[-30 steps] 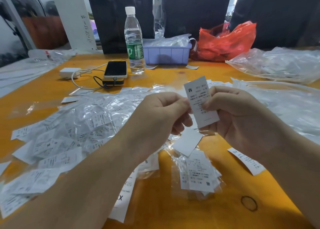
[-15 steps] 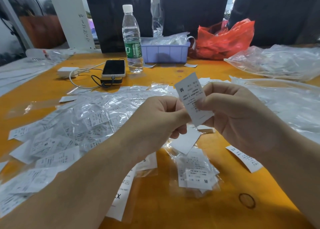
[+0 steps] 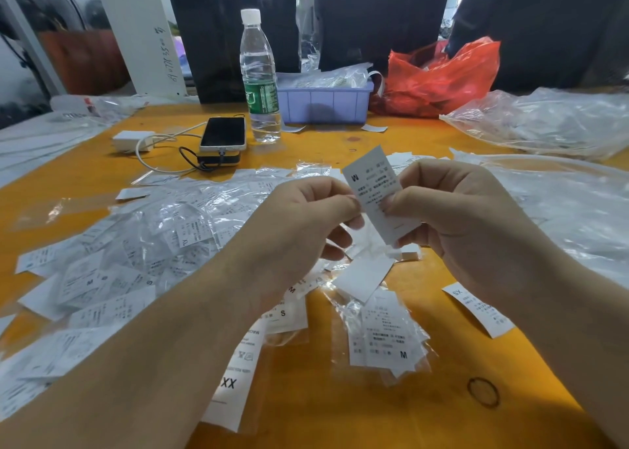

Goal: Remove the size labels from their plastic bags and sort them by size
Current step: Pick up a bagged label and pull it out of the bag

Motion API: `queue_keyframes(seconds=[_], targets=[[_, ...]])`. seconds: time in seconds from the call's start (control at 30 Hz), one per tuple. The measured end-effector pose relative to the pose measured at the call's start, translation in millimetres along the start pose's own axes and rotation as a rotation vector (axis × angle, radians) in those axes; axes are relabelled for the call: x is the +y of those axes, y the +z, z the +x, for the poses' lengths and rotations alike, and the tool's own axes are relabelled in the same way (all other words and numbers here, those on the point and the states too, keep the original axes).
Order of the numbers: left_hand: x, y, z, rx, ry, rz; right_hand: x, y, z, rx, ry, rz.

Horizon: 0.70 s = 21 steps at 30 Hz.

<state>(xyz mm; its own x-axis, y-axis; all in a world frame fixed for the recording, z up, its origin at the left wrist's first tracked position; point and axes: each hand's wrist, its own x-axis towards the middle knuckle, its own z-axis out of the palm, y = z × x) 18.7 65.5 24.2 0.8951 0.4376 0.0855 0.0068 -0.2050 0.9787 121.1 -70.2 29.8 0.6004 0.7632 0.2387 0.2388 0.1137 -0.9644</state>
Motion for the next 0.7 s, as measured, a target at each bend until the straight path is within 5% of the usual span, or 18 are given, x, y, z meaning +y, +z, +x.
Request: queue_keyframes(seconds=[0.27, 0.4, 0.5, 0.7], targets=[[-0.1, -4.9, 2.3, 0.149, 0.05, -0.167, -0.9, -2.0, 0.0, -0.006, 0.076, 0.132], [1.8, -6.9, 3.2, 0.171, 0.014, -0.319, -0.6, 0.3, -1.0, -0.137, 0.136, 0.111], [1.3, -6.0, 2.3, 0.179, 0.064, -0.23, 0.6, 1.8, -1.9, -0.182, 0.146, 0.067], [4.4, -4.9, -3.2, 0.27, 0.251, 0.063, -4.3, -1.6, -1.6, 0.023, 0.042, -0.055]])
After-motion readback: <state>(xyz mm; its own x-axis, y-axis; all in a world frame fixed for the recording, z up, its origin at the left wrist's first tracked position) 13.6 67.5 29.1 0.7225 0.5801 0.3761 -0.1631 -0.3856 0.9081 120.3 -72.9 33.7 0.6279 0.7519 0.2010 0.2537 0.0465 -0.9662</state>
